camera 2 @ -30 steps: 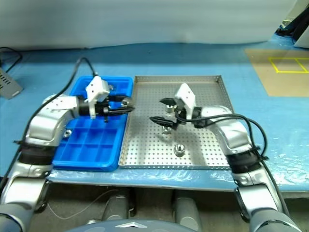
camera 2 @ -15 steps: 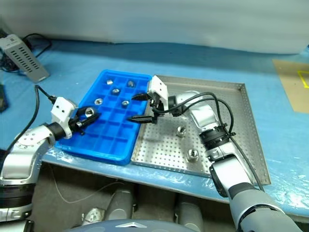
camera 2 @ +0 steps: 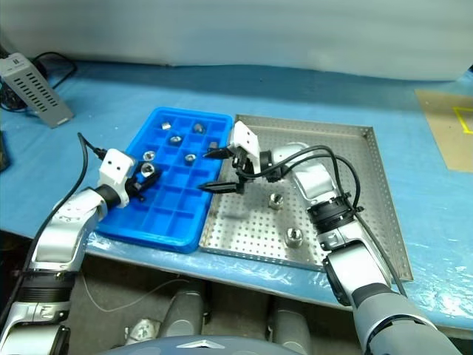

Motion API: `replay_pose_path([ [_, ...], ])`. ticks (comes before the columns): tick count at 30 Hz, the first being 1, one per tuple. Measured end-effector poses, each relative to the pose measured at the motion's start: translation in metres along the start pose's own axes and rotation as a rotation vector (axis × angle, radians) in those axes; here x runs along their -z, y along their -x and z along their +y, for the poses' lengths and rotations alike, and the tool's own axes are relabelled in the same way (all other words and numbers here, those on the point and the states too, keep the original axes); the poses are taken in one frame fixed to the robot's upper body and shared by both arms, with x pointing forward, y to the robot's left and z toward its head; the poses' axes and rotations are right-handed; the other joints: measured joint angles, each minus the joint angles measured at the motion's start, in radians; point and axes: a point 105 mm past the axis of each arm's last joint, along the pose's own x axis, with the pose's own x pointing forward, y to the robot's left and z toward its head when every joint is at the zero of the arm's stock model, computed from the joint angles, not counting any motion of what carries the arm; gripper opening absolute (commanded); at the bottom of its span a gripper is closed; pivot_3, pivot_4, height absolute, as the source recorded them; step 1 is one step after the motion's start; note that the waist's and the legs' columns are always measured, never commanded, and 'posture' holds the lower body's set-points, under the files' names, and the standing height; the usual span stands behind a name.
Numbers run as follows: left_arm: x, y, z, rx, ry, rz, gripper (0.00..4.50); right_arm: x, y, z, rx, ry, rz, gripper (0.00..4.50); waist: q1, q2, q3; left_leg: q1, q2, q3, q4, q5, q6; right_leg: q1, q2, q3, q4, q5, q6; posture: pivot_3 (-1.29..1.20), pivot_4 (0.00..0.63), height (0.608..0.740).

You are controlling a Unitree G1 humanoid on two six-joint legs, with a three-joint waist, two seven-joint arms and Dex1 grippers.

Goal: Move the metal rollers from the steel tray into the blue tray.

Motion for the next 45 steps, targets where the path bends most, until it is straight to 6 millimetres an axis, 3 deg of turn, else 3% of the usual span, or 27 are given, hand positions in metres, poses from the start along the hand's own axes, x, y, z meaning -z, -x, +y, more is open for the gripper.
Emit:
replay_pose_path([
  [5,0.000,-0.007,-0.002,0.050,-0.004,0.014,4.05,0.001,0.003,0.001,0.035,-0.007,0.003,4.50,0.000,0.000,0.000,0.001,0.000,0.000,0.000,0.001,-0.001,0.000,0.000,0.000,0.002,0.000,0.000,0.16,0.150,0.740],
  [14,-0.042,-0.022,-0.026,0.256,-0.014,-0.099,4.05,0.013,0.027,-0.009,0.181,-0.041,0.022,4.50,-0.008,0.000,0.000,0.001,0.000,0.001,0.002,0.001,-0.002,0.000,0.000,0.001,0.004,0.000,0.000,0.00,0.150,0.740],
  [20,-0.079,-0.033,-0.059,0.514,-0.054,-0.175,4.05,0.026,0.068,-0.008,0.361,-0.087,0.051,4.50,-0.027,0.000,0.000,0.002,-0.001,0.002,0.002,0.002,-0.002,0.000,0.000,0.003,0.004,0.000,0.000,-0.15,0.150,0.740],
  [23,-0.077,-0.043,-0.070,0.602,-0.083,-0.157,4.05,0.032,0.088,-0.003,0.445,-0.115,0.068,4.50,-0.056,0.000,0.000,0.003,-0.001,0.003,0.003,0.002,-0.002,0.000,0.000,0.004,0.004,0.000,0.000,-0.26,0.150,0.740],
  [28,-0.083,-0.066,-0.107,0.783,-0.151,-0.160,4.05,0.037,0.115,0.011,0.598,-0.150,0.078,4.50,-0.095,0.000,0.000,0.003,-0.001,0.003,0.004,0.001,-0.002,0.000,0.001,0.006,0.004,0.000,0.001,-0.41,0.150,0.740],
  [32,-0.089,-0.077,-0.131,0.892,-0.182,-0.185,4.05,0.036,0.124,0.022,0.681,-0.161,0.074,4.50,-0.134,0.000,0.000,0.003,-0.001,0.004,0.006,-0.001,0.002,0.001,0.001,0.007,0.004,0.001,0.001,-0.48,0.150,0.740],
  [36,-0.084,-0.083,-0.142,0.949,-0.196,-0.172,4.05,0.039,0.131,0.032,0.743,-0.182,0.080,4.50,-0.168,0.000,0.000,0.003,-0.001,0.004,0.009,-0.002,0.003,0.001,0.001,0.008,0.004,0.001,0.001,-0.52,0.150,0.740],
  [41,-0.070,-0.087,-0.158,1.010,-0.187,-0.138,4.05,0.039,0.135,0.037,0.796,-0.191,0.081,4.50,-0.180,0.000,0.000,0.002,-0.001,0.004,0.013,-0.003,0.006,0.002,0.001,0.008,0.003,0.001,0.003,-0.54,0.150,0.740],
  [45,-0.073,-0.091,-0.163,1.021,-0.204,-0.144,4.05,0.039,0.137,0.038,0.812,-0.198,0.082,4.50,-0.184,0.000,0.000,0.002,-0.002,0.004,0.016,-0.005,0.009,0.006,0.000,0.008,0.001,0.002,0.003,-0.54,0.150,0.740],
])
